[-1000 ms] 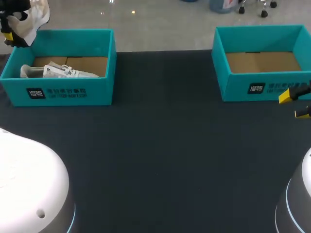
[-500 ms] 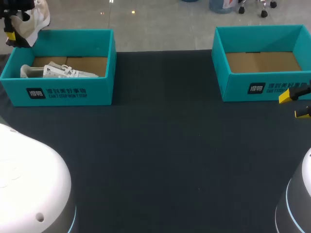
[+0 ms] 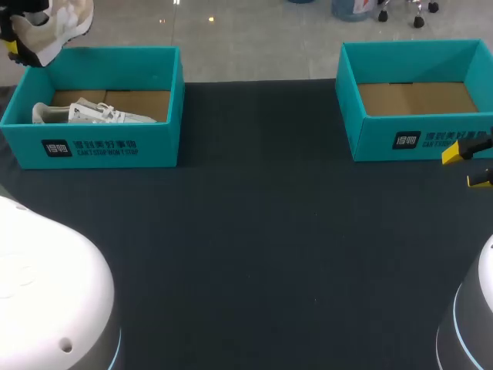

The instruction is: Take the shoe out of the shoebox, open the shoe tongue, remove and reinsert the insole, then place the shoe into the shoebox

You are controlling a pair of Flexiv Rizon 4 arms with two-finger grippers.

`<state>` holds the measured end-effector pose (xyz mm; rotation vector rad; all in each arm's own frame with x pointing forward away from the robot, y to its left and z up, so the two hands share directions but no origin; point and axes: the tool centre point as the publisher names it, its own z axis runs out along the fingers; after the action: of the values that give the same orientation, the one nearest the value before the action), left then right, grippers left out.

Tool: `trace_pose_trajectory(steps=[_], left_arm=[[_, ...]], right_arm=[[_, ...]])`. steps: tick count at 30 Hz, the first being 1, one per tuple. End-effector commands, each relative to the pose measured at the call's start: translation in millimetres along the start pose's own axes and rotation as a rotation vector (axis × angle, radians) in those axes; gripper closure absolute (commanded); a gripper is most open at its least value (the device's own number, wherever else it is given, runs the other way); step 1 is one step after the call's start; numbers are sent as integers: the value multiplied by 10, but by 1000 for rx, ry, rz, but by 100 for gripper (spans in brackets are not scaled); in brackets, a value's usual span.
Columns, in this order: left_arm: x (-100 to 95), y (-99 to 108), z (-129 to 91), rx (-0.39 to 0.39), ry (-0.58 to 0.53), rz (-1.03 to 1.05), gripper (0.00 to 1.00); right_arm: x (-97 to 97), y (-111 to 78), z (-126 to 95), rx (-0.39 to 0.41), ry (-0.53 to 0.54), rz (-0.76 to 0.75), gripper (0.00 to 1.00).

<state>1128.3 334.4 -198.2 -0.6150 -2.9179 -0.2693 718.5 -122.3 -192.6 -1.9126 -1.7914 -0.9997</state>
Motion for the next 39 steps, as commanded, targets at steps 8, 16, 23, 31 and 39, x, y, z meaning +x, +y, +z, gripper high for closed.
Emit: trace_pose_trajectory(steps=[8, 16, 23, 31, 39], left_arm=[[-157, 137, -20, -383, -5, 1196, 100], [-190, 169, -39, -408, -12, 1192, 100], [-190, 169, -39, -408, -12, 1192, 100], [-190, 169, -39, -408, -12, 1192, 100], [-240, 27, -28, -392, -19, 1192, 100]], right_arm=[[4, -4, 7, 0, -3, 1, 0], [4, -4, 7, 0, -3, 1, 0], [4, -4, 7, 0, -3, 1, 0], [4, -4, 7, 0, -3, 1, 0], [4, -4, 7, 0, -3, 1, 0]])
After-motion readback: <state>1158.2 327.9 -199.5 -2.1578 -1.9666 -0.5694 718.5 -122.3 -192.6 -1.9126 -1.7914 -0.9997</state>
